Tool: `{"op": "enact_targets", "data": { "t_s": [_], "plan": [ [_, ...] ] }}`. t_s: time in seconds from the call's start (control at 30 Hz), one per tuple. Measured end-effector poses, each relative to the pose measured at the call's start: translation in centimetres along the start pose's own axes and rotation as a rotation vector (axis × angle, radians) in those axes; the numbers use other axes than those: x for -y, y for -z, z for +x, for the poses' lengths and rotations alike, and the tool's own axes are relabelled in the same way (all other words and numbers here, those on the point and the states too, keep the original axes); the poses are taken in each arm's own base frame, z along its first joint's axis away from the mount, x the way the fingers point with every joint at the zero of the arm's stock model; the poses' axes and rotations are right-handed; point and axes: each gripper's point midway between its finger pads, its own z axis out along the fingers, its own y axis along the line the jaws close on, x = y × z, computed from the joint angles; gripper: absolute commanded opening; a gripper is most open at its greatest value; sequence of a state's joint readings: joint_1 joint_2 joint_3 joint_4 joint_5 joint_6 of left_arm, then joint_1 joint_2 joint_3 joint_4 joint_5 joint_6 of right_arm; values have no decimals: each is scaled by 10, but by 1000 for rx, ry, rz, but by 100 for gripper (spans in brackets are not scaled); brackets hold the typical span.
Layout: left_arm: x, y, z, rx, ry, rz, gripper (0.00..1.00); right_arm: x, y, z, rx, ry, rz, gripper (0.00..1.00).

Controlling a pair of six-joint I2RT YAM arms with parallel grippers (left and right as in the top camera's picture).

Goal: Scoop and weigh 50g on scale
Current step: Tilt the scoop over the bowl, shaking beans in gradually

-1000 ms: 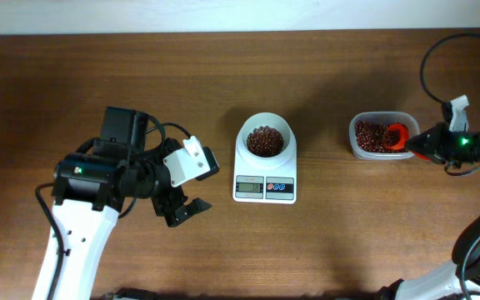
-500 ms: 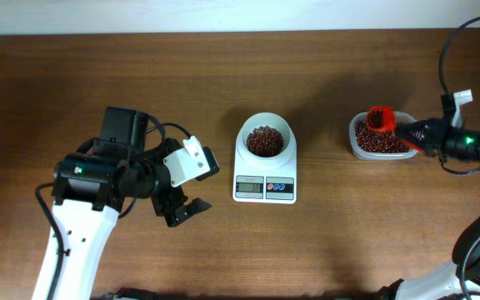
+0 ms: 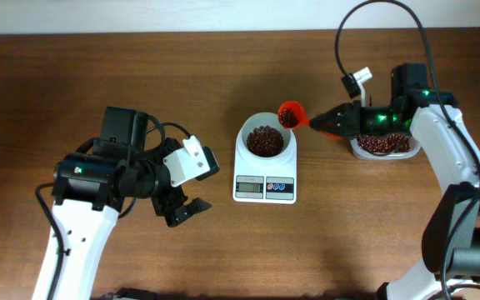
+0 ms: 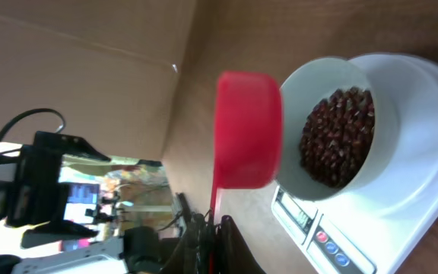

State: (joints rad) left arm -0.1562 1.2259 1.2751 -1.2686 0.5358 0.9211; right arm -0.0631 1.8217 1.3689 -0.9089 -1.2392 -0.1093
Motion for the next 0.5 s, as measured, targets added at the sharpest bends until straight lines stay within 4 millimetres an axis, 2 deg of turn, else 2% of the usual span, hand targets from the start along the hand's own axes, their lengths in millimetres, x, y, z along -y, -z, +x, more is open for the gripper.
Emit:
{"op": "enact_targets", "data": {
  "t_s": [0.1,0.2,0.3,0.5],
  "plan": [
    [0,0,0,-1,1,1,99,15,-22,-5,-27,89,128,4],
    [0,0,0,-1,1,1,99,30,-34,-1,-63,123,253,4],
    [0,0,0,-1,1,1,99,31,-47,3,-95,185,291,4],
    [0,0,0,-1,1,1,99,31,-50,4,-100,188,296,4]
  ]
}}
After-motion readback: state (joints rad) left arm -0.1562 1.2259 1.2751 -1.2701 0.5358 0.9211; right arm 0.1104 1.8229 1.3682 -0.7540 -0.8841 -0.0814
